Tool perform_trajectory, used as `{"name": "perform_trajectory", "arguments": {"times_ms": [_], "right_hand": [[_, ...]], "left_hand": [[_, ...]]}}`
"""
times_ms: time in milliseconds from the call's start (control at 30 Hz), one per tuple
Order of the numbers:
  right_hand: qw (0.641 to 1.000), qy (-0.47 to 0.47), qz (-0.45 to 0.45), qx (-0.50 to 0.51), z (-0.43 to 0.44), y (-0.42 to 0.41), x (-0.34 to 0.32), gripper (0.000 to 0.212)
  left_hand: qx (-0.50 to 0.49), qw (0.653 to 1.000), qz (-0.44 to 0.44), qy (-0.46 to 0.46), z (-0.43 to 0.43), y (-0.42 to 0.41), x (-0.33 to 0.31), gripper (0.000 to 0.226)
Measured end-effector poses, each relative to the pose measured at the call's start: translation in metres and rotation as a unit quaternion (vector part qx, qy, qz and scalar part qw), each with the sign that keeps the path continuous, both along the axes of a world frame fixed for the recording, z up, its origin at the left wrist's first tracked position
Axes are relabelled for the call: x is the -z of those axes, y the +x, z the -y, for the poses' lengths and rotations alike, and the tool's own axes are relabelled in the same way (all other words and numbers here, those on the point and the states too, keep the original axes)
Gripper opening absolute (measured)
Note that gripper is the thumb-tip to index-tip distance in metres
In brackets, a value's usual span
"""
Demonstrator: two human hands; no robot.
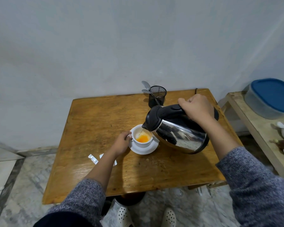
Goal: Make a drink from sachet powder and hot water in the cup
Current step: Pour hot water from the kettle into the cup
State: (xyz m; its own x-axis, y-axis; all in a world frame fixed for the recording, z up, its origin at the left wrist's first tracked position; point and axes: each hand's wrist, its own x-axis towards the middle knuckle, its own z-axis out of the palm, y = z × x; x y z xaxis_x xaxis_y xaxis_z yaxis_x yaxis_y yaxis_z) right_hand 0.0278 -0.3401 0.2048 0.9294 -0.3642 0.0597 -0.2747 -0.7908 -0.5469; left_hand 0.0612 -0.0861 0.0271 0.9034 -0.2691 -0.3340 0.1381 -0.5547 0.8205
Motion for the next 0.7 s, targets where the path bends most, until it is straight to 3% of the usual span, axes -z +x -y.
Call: {"name": "perform_trajectory", "arguments": {"times_ms": [700], "right_hand": [[0.998, -0.055, -0.024, -0.008, -0.0005, 0.0003, -0.004, 0.05]], "left_hand": [[-0.007, 1.0, 0.0, -0.006, -0.0005, 0.0014, 0.0011, 0.026]]}}
